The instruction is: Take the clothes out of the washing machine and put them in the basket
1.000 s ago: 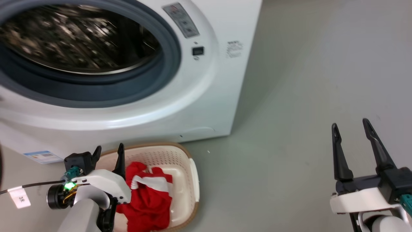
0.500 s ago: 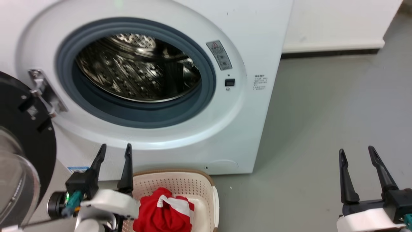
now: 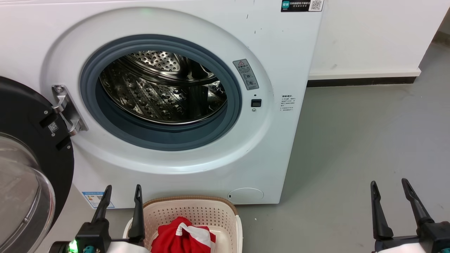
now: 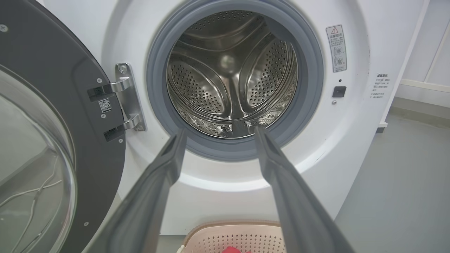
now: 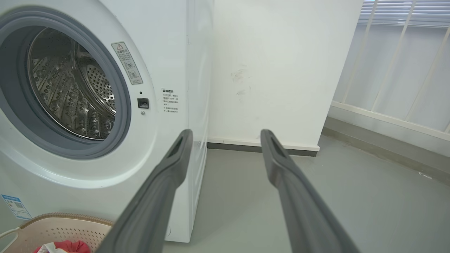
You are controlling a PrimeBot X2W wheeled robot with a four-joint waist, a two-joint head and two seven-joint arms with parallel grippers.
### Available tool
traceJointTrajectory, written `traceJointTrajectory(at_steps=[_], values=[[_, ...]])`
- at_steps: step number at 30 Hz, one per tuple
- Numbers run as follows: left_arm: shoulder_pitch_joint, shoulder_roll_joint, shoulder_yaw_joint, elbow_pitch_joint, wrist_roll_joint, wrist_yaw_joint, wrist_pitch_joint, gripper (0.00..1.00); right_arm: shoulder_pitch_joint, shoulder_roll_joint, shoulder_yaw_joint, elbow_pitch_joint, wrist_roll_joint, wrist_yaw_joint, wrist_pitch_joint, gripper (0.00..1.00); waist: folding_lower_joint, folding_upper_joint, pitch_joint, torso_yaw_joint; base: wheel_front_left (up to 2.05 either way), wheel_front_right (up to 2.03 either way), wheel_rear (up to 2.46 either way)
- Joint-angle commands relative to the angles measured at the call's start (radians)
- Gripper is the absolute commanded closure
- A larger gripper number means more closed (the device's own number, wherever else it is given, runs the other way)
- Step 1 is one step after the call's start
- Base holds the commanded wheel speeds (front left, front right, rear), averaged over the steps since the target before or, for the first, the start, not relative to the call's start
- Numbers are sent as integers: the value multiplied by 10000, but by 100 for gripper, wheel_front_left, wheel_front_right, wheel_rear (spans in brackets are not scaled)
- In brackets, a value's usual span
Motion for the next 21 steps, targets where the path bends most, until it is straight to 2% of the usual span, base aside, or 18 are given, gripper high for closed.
traceJointTrajectory(at_steps=[1, 21], values=[[195, -70, 32, -114, 101, 39, -22, 0, 125, 13, -10, 3, 91, -11, -18, 0, 1, -1, -22, -16, 0, 0, 0], [210, -392, 121, -223, 577, 33, -22, 0, 73, 15, 61, 56, 61, -11, -18, 0, 1, -1, -124, -160, 0, 0, 0]])
